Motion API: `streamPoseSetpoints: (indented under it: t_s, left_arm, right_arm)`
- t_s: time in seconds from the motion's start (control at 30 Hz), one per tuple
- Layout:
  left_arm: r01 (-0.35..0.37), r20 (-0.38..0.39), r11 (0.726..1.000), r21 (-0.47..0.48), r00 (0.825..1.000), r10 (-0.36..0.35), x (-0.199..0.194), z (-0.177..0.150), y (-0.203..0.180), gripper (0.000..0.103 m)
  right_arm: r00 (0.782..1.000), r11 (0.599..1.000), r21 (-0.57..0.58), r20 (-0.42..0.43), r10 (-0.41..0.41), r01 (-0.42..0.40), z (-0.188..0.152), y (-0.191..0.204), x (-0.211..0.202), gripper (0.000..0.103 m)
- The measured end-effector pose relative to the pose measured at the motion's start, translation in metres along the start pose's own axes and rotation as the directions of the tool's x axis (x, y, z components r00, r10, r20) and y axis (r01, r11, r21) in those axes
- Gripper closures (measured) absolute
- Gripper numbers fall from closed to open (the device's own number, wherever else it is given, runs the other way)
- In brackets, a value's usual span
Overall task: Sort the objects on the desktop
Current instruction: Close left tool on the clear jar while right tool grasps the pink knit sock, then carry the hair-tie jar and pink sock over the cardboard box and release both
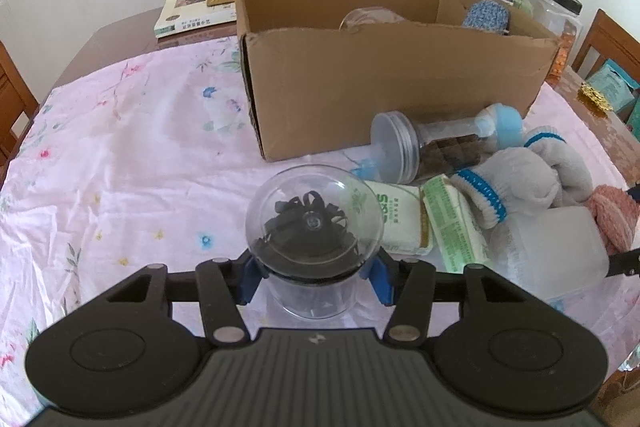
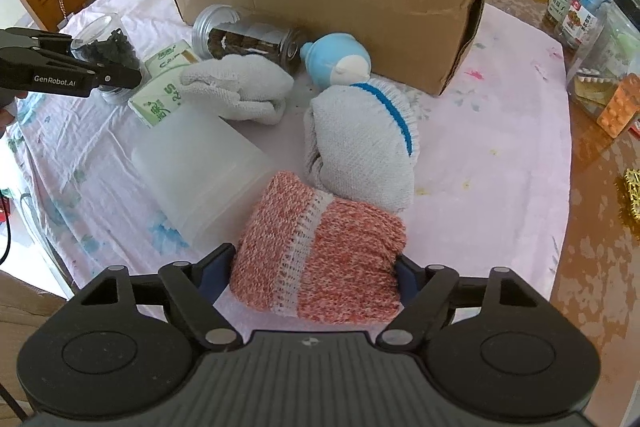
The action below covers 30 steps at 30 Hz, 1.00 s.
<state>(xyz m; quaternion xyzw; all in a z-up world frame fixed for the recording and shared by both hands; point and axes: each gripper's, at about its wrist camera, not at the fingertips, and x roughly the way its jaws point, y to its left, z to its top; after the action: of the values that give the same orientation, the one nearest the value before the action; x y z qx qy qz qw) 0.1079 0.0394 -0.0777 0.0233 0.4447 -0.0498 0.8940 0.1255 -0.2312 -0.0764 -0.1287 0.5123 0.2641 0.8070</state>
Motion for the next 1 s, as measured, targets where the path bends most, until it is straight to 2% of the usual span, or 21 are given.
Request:
streamPoseSetpoints:
  t_s: [0.33, 0.8, 1.0]
  left_arm:
    - [0.068, -0.024, 0.997, 0.033, 0.997, -0.067, -0.015, 0.019, 0.001, 0.050]
    - [0.150, -0.003, 0.976, 0.160, 0.988, -0.151, -0.046, 0.059, -0.023, 0.050]
    - [0.151, 0.023, 0.965, 0.215, 0.987, -0.159, -0.055, 0.077, -0.032, 0.050]
  right_arm:
    - [0.999, 0.999, -0.037, 0.034, -0.019, 0.020, 0.011, -0.005, -0.024, 0.020]
    - [0.989, 0.987, -0.154, 0.142, -0.030, 0.052, 0.053, -0.002, -0.058, 0.020]
    - [0.983, 0.977, -0.206, 0.185, -0.018, 0.057, 0.071, 0.003, -0.067, 0.020]
